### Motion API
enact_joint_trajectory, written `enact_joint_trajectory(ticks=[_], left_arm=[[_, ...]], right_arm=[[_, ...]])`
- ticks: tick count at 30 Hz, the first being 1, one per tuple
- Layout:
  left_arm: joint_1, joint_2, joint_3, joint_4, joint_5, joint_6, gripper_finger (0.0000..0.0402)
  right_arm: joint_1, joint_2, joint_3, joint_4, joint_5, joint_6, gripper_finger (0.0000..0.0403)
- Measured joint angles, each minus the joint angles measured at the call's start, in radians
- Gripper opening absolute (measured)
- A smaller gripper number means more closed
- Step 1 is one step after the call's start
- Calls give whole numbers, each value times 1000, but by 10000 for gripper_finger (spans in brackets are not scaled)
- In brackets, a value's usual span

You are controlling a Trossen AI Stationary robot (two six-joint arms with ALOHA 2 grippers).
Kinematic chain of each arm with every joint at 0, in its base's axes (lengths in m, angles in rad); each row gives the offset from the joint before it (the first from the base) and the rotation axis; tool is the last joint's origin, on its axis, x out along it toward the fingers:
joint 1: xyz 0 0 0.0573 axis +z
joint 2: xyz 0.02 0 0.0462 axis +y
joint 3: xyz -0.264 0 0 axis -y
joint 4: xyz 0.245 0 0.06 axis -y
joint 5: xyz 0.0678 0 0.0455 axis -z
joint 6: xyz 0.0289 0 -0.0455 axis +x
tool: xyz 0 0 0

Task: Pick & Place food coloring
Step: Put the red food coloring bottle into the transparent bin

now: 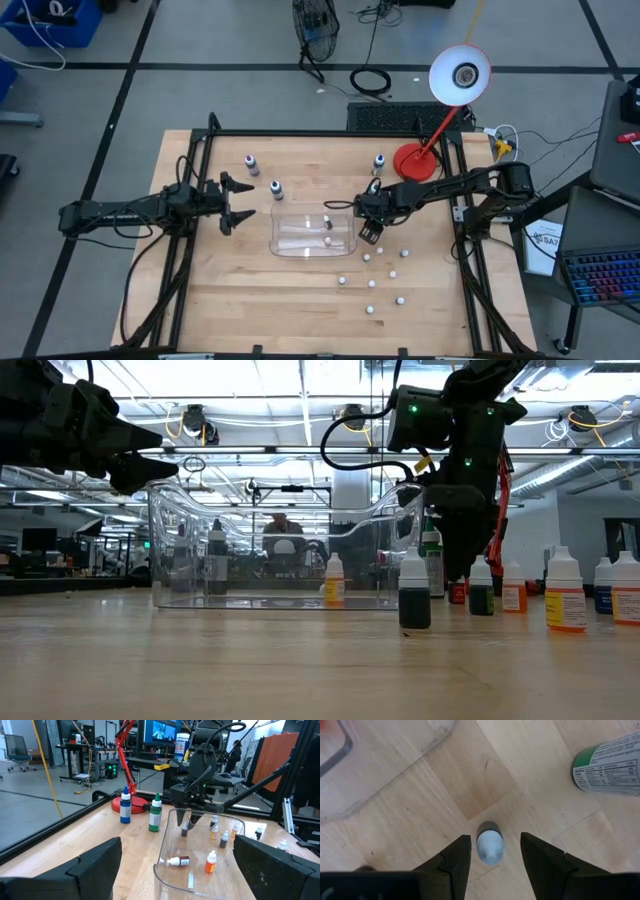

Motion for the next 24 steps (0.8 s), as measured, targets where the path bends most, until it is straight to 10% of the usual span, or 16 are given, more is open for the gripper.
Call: enact_joint_trajectory(ticks=[24], left_arm=[[0,0,0,0,0,0,379]], right_arm=[[-4,0,-66,114,-52,2,160]])
